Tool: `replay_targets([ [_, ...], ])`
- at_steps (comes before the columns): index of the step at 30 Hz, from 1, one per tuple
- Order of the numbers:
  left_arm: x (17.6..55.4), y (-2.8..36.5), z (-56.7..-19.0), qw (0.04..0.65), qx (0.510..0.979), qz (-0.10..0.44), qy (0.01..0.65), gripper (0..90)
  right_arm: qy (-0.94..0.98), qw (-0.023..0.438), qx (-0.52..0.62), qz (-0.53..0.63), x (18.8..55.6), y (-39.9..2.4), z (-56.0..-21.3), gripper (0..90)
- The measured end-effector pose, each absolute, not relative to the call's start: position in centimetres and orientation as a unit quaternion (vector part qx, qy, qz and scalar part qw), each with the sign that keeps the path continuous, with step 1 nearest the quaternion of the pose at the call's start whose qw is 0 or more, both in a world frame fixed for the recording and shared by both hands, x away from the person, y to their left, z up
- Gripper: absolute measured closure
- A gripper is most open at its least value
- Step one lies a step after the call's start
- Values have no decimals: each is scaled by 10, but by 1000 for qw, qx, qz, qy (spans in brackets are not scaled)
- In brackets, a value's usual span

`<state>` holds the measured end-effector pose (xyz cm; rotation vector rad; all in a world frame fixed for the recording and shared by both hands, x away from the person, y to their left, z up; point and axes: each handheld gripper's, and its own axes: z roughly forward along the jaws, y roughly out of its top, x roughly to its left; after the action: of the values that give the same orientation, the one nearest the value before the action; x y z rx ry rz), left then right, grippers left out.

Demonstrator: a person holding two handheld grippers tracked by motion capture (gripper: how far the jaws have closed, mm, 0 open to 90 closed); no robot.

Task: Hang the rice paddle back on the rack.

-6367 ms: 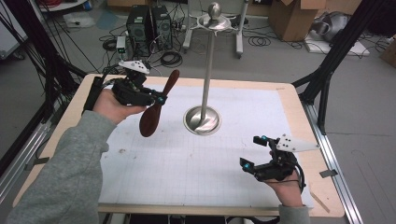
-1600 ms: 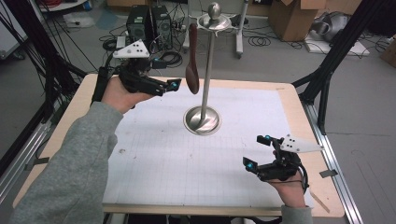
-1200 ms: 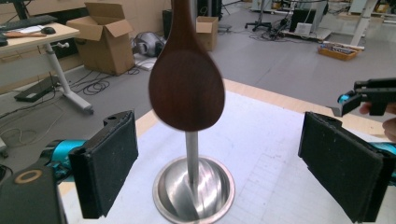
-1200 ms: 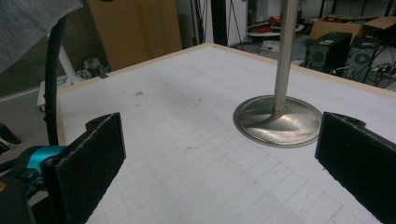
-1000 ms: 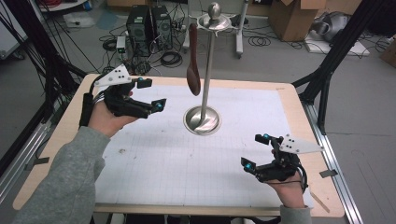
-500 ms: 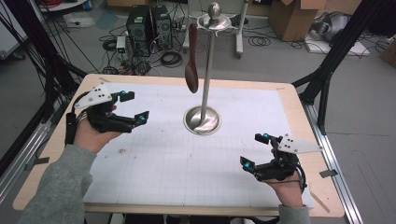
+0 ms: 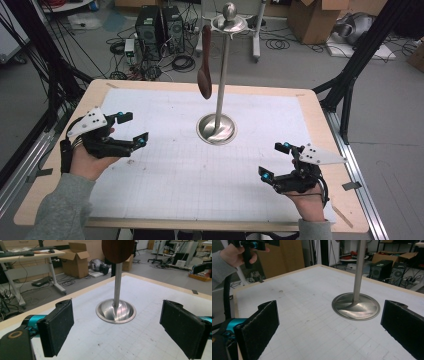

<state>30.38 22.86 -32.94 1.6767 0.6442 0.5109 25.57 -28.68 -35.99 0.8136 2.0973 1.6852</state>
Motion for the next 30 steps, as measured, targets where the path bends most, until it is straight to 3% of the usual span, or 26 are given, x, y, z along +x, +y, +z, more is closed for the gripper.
replay_targets([
  [30,261,278,-388,596,677,240,359,124,726,177,314,586,261,-308,-373,4],
])
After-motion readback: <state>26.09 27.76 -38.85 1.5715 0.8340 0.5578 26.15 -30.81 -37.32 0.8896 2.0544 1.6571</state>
